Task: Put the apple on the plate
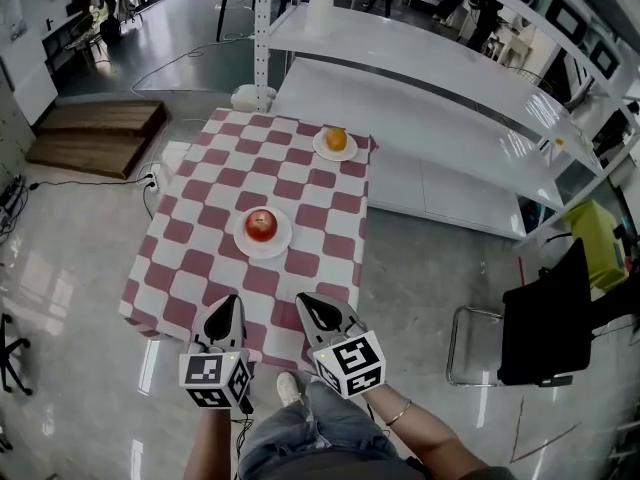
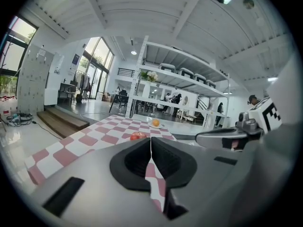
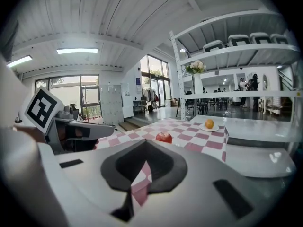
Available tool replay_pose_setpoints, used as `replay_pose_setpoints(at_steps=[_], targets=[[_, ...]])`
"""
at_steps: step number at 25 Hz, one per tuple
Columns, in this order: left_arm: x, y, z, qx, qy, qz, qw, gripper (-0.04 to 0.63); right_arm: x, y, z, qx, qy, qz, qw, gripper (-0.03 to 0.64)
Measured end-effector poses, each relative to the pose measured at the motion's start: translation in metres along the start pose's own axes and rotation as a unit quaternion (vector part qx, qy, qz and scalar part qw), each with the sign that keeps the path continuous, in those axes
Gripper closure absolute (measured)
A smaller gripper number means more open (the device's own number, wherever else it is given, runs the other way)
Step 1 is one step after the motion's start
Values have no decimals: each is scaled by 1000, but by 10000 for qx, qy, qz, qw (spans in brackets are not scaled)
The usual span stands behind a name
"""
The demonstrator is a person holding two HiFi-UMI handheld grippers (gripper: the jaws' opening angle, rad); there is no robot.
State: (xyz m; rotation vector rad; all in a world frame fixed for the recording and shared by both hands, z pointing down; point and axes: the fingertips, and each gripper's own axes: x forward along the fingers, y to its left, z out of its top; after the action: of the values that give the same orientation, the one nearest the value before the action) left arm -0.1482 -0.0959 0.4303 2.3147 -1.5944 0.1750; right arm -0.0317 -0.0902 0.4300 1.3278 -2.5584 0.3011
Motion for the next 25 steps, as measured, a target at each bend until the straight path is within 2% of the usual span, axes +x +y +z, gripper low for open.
replay_pose_setpoints(at_steps=[25], targets=[[-29, -12, 8, 89, -199, 15, 9998, 577, -31, 5, 11, 99, -377, -117, 9992, 609]])
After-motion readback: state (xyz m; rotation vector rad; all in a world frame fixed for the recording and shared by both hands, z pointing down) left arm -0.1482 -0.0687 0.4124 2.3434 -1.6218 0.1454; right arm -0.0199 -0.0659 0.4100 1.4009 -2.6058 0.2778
